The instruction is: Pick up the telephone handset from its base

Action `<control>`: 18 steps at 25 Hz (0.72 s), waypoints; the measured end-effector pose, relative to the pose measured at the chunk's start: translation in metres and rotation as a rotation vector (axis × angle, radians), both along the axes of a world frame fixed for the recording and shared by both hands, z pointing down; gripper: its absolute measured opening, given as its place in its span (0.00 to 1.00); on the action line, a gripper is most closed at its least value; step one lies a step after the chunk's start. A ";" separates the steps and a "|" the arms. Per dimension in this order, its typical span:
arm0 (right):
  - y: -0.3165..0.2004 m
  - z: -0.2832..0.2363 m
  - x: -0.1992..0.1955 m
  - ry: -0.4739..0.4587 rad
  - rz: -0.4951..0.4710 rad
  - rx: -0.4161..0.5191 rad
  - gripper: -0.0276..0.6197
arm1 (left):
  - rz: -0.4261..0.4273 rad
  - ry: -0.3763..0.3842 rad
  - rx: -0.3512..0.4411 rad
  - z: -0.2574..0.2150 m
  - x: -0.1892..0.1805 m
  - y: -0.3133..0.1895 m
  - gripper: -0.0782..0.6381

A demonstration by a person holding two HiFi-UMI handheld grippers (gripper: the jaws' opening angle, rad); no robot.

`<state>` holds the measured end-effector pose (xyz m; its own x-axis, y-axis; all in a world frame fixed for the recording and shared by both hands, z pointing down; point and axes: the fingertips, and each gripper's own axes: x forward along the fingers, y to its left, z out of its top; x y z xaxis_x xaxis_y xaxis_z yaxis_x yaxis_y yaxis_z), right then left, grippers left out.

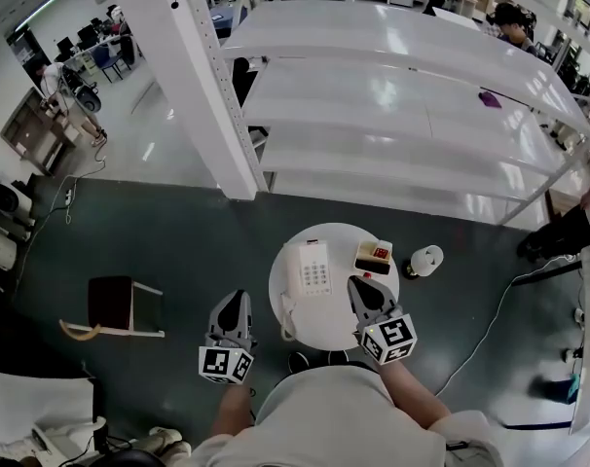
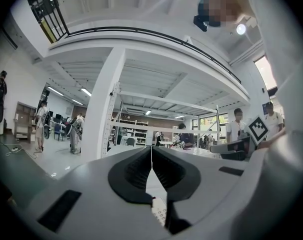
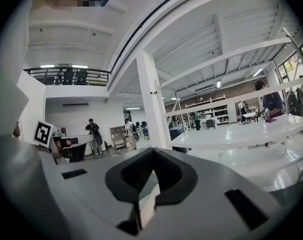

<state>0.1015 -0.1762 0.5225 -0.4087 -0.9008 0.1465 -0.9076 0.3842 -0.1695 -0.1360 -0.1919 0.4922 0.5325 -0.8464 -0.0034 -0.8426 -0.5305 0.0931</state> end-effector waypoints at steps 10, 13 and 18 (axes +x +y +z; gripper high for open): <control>-0.012 0.066 -0.031 -0.026 -0.051 -0.156 0.06 | -0.011 -0.003 -0.015 0.002 -0.010 -0.007 0.14; -0.017 0.076 -0.042 -0.053 -0.064 -0.198 0.06 | -0.014 -0.003 -0.024 0.003 -0.016 -0.009 0.14; -0.026 0.100 -0.061 -0.038 -0.089 -0.249 0.06 | 0.002 -0.001 -0.041 0.009 -0.016 -0.009 0.14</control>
